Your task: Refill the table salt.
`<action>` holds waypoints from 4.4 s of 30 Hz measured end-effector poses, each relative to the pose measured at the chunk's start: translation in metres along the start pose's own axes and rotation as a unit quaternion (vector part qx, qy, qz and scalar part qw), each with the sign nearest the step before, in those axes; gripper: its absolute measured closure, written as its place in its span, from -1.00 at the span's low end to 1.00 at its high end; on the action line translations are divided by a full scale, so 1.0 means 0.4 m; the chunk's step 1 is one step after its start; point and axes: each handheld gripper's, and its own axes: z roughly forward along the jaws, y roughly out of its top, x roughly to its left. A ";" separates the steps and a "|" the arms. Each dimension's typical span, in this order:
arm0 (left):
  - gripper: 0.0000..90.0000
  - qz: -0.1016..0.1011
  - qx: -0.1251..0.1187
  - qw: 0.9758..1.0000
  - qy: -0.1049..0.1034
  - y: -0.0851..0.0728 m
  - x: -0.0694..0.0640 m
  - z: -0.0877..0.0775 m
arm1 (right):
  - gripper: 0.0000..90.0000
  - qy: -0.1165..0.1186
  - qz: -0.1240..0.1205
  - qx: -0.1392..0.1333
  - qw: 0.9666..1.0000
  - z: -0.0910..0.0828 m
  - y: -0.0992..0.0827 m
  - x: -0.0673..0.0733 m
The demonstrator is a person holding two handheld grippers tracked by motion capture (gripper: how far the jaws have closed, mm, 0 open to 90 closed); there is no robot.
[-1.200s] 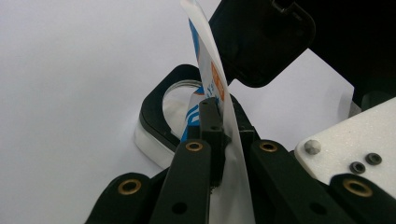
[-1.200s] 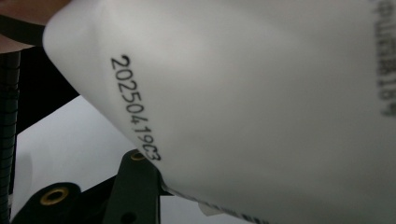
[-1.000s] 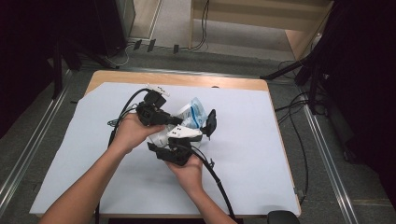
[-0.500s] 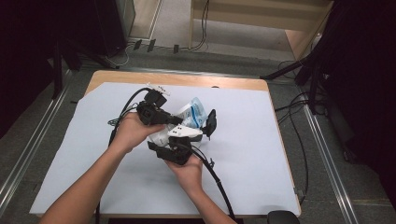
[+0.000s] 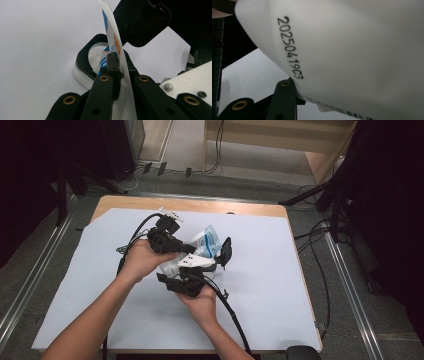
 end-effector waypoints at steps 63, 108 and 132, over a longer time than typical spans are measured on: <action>0.95 -0.007 -0.018 1.000 0.000 0.007 -0.003 0.009 | 0.38 0.003 0.030 -0.002 1.000 -0.007 0.008 -0.020; 0.96 0.002 -0.008 1.000 0.001 0.005 -0.016 0.010 | 0.43 0.003 0.024 -0.001 1.000 -0.008 0.004 -0.016; 0.95 0.005 -0.015 1.000 0.000 0.005 -0.018 0.009 | 0.40 0.010 0.037 -0.012 0.999 -0.009 0.006 -0.018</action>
